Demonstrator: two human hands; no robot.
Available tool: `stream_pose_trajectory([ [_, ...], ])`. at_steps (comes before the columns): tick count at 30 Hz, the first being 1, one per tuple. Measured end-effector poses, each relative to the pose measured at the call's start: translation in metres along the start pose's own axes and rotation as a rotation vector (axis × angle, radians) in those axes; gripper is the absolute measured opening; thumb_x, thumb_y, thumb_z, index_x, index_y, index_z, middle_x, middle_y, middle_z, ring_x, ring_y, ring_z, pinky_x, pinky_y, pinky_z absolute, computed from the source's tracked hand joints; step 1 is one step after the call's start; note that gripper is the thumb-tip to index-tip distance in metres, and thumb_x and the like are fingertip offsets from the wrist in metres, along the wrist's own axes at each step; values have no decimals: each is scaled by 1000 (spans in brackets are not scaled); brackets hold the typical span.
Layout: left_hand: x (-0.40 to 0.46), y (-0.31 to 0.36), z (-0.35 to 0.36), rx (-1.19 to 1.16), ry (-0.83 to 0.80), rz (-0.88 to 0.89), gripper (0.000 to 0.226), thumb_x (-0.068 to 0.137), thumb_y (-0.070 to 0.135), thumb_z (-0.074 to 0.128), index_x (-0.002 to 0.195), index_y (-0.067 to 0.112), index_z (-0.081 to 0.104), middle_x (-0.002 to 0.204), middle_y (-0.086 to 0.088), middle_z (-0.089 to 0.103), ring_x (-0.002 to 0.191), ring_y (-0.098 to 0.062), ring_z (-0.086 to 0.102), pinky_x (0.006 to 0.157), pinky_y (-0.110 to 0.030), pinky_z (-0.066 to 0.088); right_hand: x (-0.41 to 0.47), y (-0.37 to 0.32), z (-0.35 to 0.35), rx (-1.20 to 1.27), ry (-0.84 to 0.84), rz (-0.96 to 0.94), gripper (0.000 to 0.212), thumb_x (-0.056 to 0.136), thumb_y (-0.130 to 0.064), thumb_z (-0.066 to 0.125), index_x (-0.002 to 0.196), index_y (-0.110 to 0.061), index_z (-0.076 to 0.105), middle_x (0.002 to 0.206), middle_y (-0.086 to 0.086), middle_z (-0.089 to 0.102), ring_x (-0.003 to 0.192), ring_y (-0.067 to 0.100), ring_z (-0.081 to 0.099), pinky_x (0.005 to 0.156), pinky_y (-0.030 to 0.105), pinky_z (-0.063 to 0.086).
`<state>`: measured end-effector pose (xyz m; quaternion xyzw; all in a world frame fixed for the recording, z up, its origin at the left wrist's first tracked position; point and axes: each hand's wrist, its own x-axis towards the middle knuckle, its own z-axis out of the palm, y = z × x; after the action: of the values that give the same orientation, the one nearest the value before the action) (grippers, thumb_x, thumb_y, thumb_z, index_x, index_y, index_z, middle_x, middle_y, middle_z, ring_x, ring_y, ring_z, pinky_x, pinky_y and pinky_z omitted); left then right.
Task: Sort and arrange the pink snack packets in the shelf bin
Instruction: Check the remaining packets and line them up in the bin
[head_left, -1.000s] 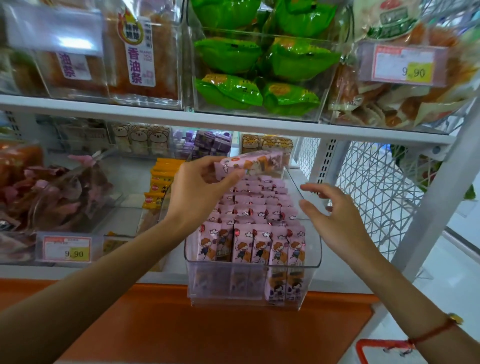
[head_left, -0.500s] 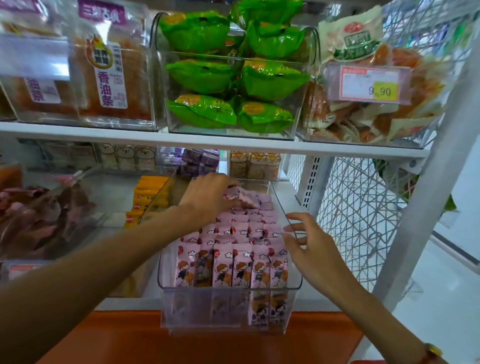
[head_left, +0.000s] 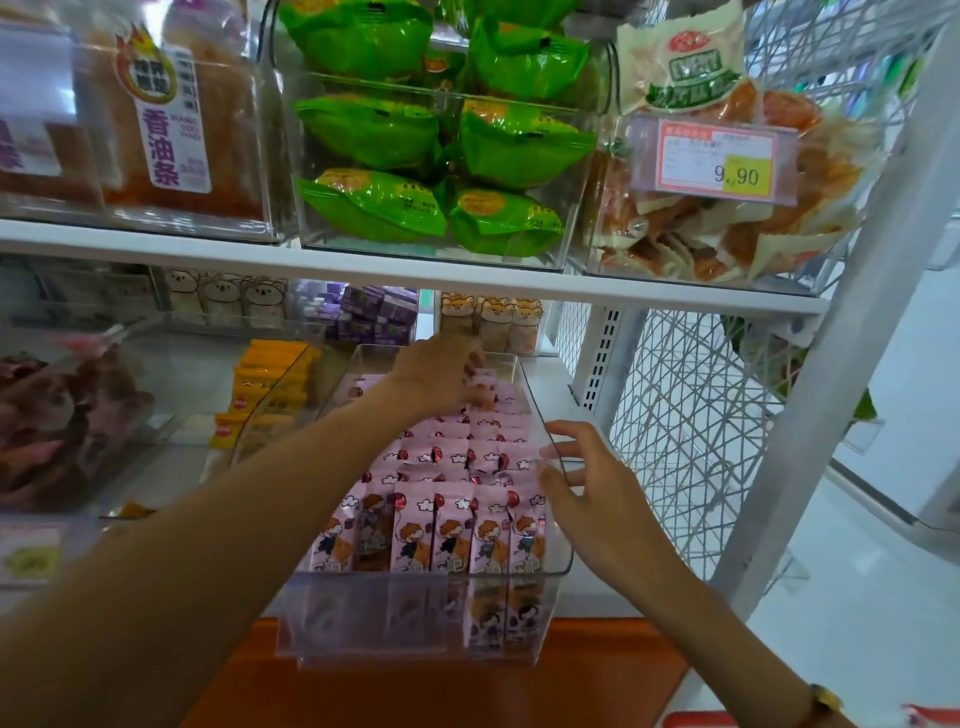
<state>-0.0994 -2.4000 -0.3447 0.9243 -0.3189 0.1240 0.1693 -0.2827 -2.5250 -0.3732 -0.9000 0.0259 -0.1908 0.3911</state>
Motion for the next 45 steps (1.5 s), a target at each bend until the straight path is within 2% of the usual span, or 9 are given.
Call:
stream_pose_trajectory([
  [7,-4,-12,6,155,-365,85,51,103,39,25,115,10,65,128,-11,59,121,-21,50,108,-31,28,2,2,0,-36,-16,-1,34,95,-32,51,127,-31,40,110,-15,53,87,0,58,78,29,51],
  [14,-6,-7,-5,-71,-141,94,32,95,29,55,125,19,61,129,-4,61,115,-20,55,96,-31,43,-5,0,-13,-208,-162,-32,54,96,-39,47,145,-34,27,120,-17,54,87,5,63,86,39,52],
  [19,-5,2,-3,64,-298,98,33,92,36,59,120,19,65,124,1,64,109,-15,58,89,-27,42,-7,-4,-24,-381,-46,-116,38,92,-43,50,129,-33,47,96,-22,61,77,0,61,76,32,53],
  [24,-7,4,2,-3,-157,69,25,90,33,63,106,16,70,116,0,67,91,-9,53,79,-24,39,-6,-3,-30,-376,62,-118,18,85,-46,62,100,-37,58,74,-23,60,69,-5,59,60,16,45],
  [29,-24,3,5,-438,107,-100,18,91,23,62,104,12,66,112,-4,66,106,-18,58,93,-33,47,-6,-4,-28,-356,99,-128,9,86,-44,61,89,-36,57,68,-24,59,64,-5,59,55,17,45],
  [33,-42,21,-18,-885,389,-237,10,96,13,53,99,4,59,97,-6,63,90,-14,58,70,-8,48,-4,-8,-26,-374,129,-134,7,87,-42,60,88,-34,59,72,-20,61,64,-4,58,54,17,43],
  [38,-92,36,-41,-1029,635,-261,14,98,22,51,105,10,56,93,-2,65,80,-7,63,69,-16,53,-2,-25,-19,-252,233,-231,13,89,-29,60,100,-25,65,89,-11,61,77,2,54,61,15,40],
  [42,-135,46,-45,-1116,621,-210,12,95,26,55,101,16,59,84,3,68,78,-2,66,66,-12,52,-9,-50,5,-14,-3,-203,54,87,-50,48,137,-30,42,122,-18,43,111,1,43,91,22,36],
  [45,-156,47,-42,-1175,564,-179,10,93,24,57,101,21,61,89,12,69,83,1,67,66,-9,50,-14,-59,24,26,-147,-214,60,88,-54,44,144,-36,29,130,-17,41,115,-2,40,89,10,36],
])
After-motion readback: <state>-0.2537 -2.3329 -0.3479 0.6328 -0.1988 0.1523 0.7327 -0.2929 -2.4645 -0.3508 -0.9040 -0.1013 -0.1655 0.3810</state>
